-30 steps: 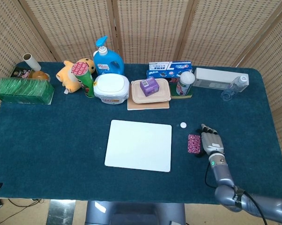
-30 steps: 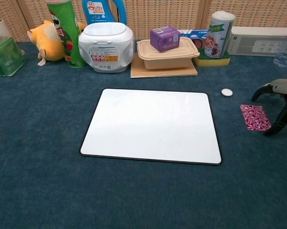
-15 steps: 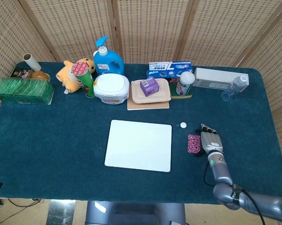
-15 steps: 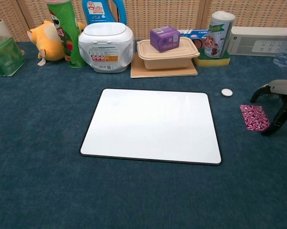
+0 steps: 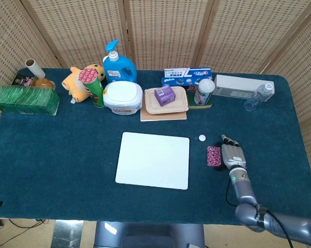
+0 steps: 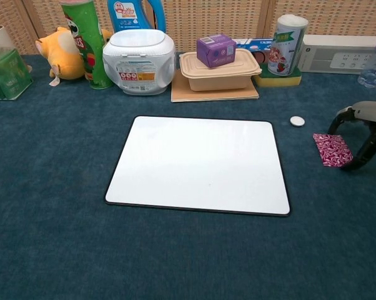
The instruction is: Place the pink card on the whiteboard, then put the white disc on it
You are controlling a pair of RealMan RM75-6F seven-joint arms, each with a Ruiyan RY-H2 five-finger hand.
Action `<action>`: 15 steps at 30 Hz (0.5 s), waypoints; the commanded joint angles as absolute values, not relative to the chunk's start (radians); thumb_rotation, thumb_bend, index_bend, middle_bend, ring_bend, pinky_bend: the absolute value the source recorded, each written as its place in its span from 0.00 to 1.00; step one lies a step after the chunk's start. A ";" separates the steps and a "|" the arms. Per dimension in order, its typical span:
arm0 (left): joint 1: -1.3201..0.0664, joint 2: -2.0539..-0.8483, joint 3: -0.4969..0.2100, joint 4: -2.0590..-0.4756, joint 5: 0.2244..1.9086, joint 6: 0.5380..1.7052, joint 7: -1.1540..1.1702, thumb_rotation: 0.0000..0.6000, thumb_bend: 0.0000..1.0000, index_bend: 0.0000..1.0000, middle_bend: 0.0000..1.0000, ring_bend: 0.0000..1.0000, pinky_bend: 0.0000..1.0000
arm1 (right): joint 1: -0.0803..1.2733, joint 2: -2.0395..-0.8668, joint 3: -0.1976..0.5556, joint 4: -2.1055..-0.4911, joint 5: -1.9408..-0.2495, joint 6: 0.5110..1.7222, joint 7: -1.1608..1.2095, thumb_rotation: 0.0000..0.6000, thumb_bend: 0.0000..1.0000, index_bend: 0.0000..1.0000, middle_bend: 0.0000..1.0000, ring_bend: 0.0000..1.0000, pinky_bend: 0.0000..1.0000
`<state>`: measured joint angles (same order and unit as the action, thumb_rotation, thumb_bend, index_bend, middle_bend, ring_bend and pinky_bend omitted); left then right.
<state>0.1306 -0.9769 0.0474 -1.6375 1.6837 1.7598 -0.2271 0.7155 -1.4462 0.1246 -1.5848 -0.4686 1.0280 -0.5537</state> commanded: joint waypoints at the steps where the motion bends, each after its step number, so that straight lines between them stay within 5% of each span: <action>1: 0.131 -0.977 0.047 -1.637 1.684 1.760 -0.226 1.00 0.13 0.00 0.00 0.00 0.00 | 0.701 -1.447 0.121 -1.588 -0.498 1.039 -0.533 1.00 0.25 0.41 0.00 0.00 0.00; 15: 0.130 -0.976 0.047 -1.640 1.682 1.757 -0.223 1.00 0.13 0.00 0.00 0.00 0.00 | 0.698 -1.424 0.128 -1.635 -0.525 1.051 -0.543 1.00 0.25 0.42 0.00 0.00 0.00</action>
